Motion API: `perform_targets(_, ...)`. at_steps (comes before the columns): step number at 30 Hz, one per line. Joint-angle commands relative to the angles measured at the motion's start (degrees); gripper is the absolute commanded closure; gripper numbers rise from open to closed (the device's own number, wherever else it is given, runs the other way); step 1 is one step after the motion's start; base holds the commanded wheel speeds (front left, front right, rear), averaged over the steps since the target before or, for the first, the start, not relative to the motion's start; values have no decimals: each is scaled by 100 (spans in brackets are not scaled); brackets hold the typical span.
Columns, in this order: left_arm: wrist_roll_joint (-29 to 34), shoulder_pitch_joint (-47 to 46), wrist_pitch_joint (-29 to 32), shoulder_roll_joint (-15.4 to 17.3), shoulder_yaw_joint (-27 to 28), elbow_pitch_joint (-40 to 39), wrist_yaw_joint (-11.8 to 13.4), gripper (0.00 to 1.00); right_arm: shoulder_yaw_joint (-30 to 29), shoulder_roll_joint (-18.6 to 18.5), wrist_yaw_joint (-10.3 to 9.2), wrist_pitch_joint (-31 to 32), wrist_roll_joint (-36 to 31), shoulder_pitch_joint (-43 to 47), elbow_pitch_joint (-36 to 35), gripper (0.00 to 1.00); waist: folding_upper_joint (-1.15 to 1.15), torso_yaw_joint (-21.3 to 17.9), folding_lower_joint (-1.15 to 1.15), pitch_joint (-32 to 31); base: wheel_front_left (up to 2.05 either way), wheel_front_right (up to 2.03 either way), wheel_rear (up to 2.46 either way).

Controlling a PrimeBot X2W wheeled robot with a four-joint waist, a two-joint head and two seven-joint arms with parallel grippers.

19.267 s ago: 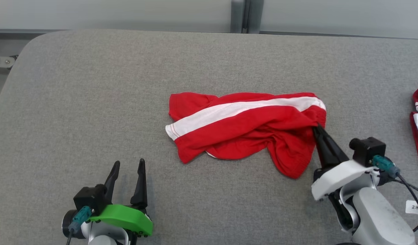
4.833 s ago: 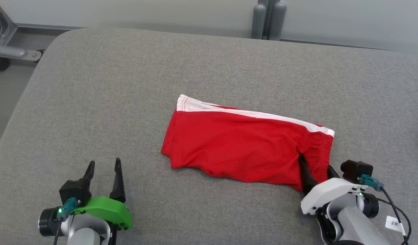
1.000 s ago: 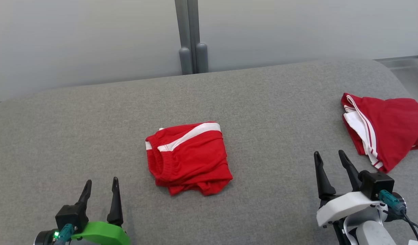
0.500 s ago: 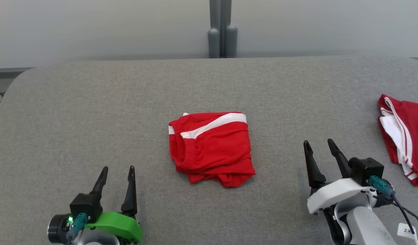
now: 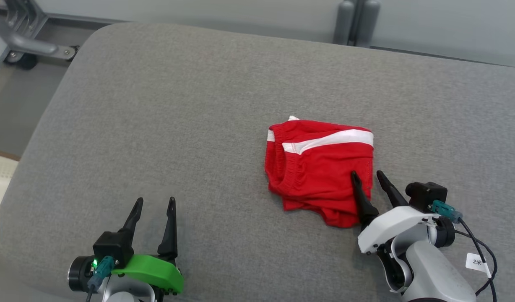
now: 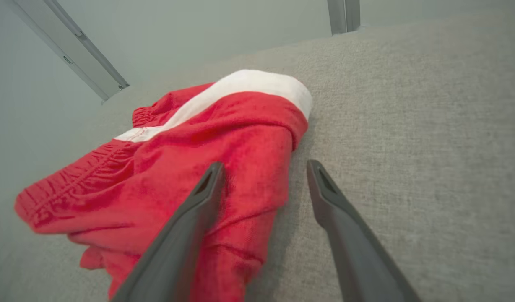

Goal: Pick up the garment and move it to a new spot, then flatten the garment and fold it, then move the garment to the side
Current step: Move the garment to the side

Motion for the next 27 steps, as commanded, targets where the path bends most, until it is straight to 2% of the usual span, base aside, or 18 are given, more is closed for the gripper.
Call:
perform_targets(1, -41, -103, 5, 12, -10, -35, 5, 0, 8, -33, -2, -13, 63, -115, 116, 0, 0, 369, 0, 318, 0, 0, 0)
perform_targets(4, -47, -120, 5, 12, -21, -49, 16, 0, 140, -31, -2, -13, 243, -210, 316, 0, 0, 399, 0, 355, 0, 0, 0)
perform_targets(5, -54, -141, 5, 12, -23, -41, 20, 0, 166, -31, -1, -13, 260, -252, 338, 11, 0, 398, 0, 366, 0, 0, 0)
perform_targets(6, -60, -156, 5, 13, -29, -33, 21, 0, 148, -44, -1, -13, 233, -293, 322, 80, 0, 390, 0, 373, 0, 0, 0)
perform_targets(7, -65, -164, 5, 13, -39, -34, 23, 0, 121, -50, -1, -13, 179, -302, 297, 100, 0, 372, 0, 372, 0, 0, 0)
perform_targets(11, 4, -139, 5, 15, -33, -53, 9, 0, -99, -50, -2, -13, -12, -228, 123, 100, 0, 180, 0, 271, 0, 0, 0)
perform_targets(15, 101, -27, 5, 15, 50, -32, -35, 0, -194, -38, -2, -13, -118, -77, 57, 100, 0, -240, 0, 51, 0, 0, 0)
perform_targets(16, 101, -27, 5, 15, 50, -32, -35, 0, -194, -38, -2, -13, -118, -77, 57, 100, 0, -240, 0, 51, 0, 0, 0)
perform_targets(27, 148, -3, 5, 15, 63, -16, -115, 0, -310, -29, -5, -13, -171, 379, -57, 100, 0, -1974, 0, -324, 0, 0, 0)
